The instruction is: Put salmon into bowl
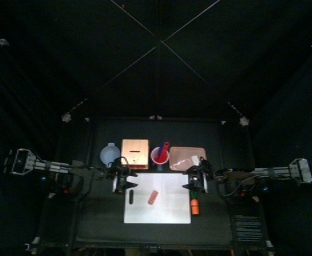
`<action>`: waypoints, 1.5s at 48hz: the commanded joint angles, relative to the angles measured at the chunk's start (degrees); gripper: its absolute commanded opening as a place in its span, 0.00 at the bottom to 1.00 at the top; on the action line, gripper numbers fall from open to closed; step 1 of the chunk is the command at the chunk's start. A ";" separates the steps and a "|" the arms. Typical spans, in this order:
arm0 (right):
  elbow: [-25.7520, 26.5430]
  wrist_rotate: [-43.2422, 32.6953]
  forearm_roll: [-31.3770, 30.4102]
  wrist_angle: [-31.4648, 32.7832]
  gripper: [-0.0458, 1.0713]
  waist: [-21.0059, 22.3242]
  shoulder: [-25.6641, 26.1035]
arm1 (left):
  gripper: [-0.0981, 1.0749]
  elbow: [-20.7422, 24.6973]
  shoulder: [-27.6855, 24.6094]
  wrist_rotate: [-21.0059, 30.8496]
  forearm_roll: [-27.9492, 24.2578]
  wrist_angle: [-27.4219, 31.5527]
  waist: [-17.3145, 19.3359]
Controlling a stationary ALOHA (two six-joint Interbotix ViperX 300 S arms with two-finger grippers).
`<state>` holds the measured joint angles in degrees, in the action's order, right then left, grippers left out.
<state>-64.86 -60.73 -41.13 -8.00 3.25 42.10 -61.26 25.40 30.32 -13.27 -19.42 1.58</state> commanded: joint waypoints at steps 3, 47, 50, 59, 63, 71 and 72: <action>0.26 -0.09 0.09 -0.44 0.96 0.18 0.09 | 0.85 0.79 0.09 -0.09 0.00 -0.62 0.79; -0.26 -0.26 1.05 -0.44 0.96 1.49 -0.97 | 0.85 31.11 -22.85 3.87 16.00 48.25 -4.22; -0.44 -0.18 1.05 -0.44 0.96 1.58 -1.23 | 0.85 32.26 -25.22 4.31 17.75 48.87 -4.83; -1.05 0.00 0.62 -0.44 0.96 1.41 -1.58 | 0.85 35.51 -30.67 6.06 20.21 49.04 -5.63; -1.32 0.00 0.53 -0.44 0.96 1.41 -1.49 | 0.85 37.27 -32.78 7.03 19.86 49.66 -6.15; -2.11 0.00 -0.70 -0.44 0.96 2.02 -1.49 | 0.85 41.84 -37.18 8.96 17.40 54.40 -6.86; -2.20 0.00 -0.88 -0.44 0.96 2.11 -1.49 | 0.85 42.45 -37.62 9.32 17.14 55.20 -6.94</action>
<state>-67.50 -60.82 -41.57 -8.09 4.92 40.52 -22.15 -11.78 39.11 4.75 33.84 -5.01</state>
